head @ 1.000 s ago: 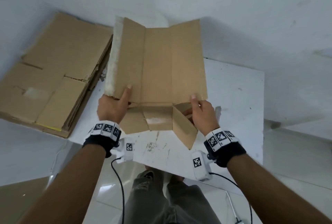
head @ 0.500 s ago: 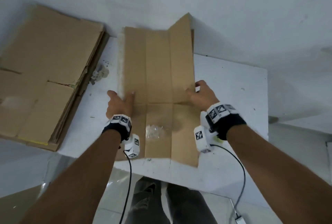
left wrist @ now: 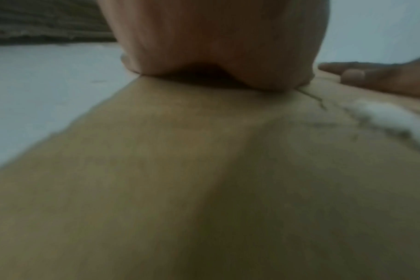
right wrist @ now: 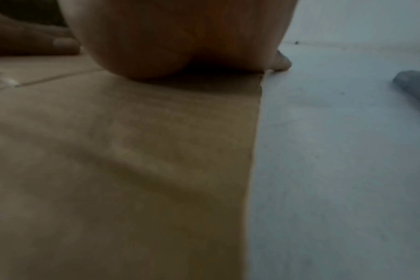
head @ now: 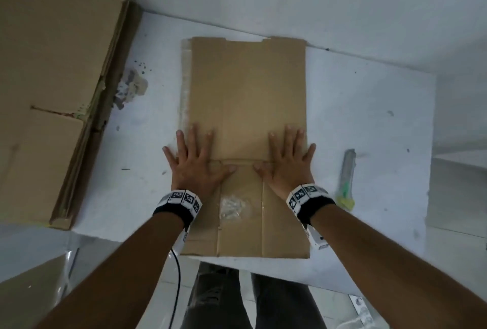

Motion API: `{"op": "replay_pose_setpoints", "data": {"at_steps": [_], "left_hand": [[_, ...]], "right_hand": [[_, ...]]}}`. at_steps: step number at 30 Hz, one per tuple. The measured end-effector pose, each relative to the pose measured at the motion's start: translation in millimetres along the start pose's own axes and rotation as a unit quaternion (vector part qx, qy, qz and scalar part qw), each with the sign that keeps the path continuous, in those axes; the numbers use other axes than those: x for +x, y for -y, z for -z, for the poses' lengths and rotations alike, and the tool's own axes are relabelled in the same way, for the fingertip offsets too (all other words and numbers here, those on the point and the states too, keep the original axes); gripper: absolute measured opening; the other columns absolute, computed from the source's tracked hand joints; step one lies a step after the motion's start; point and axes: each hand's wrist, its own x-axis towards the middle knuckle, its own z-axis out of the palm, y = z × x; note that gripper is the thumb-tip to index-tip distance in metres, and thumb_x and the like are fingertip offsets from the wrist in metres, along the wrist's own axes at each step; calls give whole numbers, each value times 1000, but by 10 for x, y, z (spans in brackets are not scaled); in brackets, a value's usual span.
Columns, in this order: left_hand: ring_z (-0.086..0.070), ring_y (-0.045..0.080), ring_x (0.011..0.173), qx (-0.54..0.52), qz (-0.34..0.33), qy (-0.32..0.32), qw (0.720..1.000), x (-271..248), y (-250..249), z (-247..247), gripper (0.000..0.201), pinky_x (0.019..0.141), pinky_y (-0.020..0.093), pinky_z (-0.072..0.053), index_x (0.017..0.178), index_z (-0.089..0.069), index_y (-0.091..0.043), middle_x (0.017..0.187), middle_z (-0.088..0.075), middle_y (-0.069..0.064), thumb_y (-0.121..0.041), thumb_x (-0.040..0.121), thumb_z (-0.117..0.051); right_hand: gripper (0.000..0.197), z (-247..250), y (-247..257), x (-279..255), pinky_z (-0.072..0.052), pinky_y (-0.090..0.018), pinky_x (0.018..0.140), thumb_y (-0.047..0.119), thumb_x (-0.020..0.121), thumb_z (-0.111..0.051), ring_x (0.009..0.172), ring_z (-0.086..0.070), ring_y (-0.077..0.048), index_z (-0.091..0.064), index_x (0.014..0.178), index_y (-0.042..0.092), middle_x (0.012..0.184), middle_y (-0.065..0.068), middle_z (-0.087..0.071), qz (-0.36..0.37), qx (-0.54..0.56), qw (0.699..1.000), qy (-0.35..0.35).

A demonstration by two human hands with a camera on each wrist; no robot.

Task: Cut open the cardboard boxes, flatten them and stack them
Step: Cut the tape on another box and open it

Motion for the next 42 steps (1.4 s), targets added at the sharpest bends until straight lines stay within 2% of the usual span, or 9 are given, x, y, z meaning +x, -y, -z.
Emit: {"op": "replay_pose_setpoints", "data": {"at_steps": [6,10,12,16,21,26,32,37,42], "left_hand": [[27,32,153,-48,1,51,998,34,46,103,113,118,66,14,162,11,-38,166,31,1,-94,78,-40],[-10,37,155,-140,163,-49,975,-312,109,327,116,122,64,-16,162,-15,-18,170,-4,12,-69,76,-75],[-17,44,151,-116,182,-88,973,-729,-98,254,109,119,68,-19,160,-18,-15,168,-12,18,-70,80,-68],[26,43,152,-104,138,28,985,-1282,-602,-246,123,116,70,17,160,14,-36,166,28,13,-106,66,-24],[21,46,153,-42,130,25,990,-1276,-611,-570,128,113,79,5,161,10,-44,168,24,15,-109,59,-31],[22,44,153,-46,142,34,988,-1234,-593,-571,128,113,79,6,161,9,-45,168,25,13,-110,57,-30],[-51,41,119,-75,130,-100,984,-727,-442,139,105,93,59,-41,136,-49,-25,138,-48,19,-103,67,-32],[15,45,154,59,-19,24,998,384,-212,240,130,110,84,0,161,7,-46,171,17,6,-111,54,-29],[20,43,154,70,-17,39,997,494,-200,196,134,111,82,1,159,13,-49,169,26,0,-112,49,-32]], "right_hand": [[93,10,-17,2,0,-71,116,82,89,-16,150,24,-41,11,160,29,164,-14,27,-4,7,1000,10],[102,300,-43,-51,-15,-65,119,74,87,-50,153,0,-42,-3,161,23,168,-15,8,-110,146,983,-30],[92,449,-64,32,-19,-65,118,72,91,-45,152,-8,-43,-12,159,20,168,-16,-2,-103,124,984,-79],[96,820,81,753,-3,-72,116,82,87,-37,153,5,-43,-6,160,29,168,-13,8,11,12,1000,-9],[131,919,368,1706,9,-79,109,108,51,-33,147,27,-47,20,154,46,162,-7,33,84,-82,989,89],[132,887,410,1718,9,-80,107,106,51,-37,146,27,-47,19,154,46,162,-7,33,75,-61,993,69],[106,539,351,485,1,-70,116,84,83,-41,152,7,-46,3,161,27,167,-18,12,10,51,998,41],[105,-224,-101,-370,-3,-76,112,91,82,-24,153,11,-43,-3,162,27,166,-19,17,-12,21,1000,-19],[106,-262,-82,-302,0,-76,111,92,82,-19,151,13,-46,-2,161,25,165,-22,17,-6,11,1000,-15]]}}
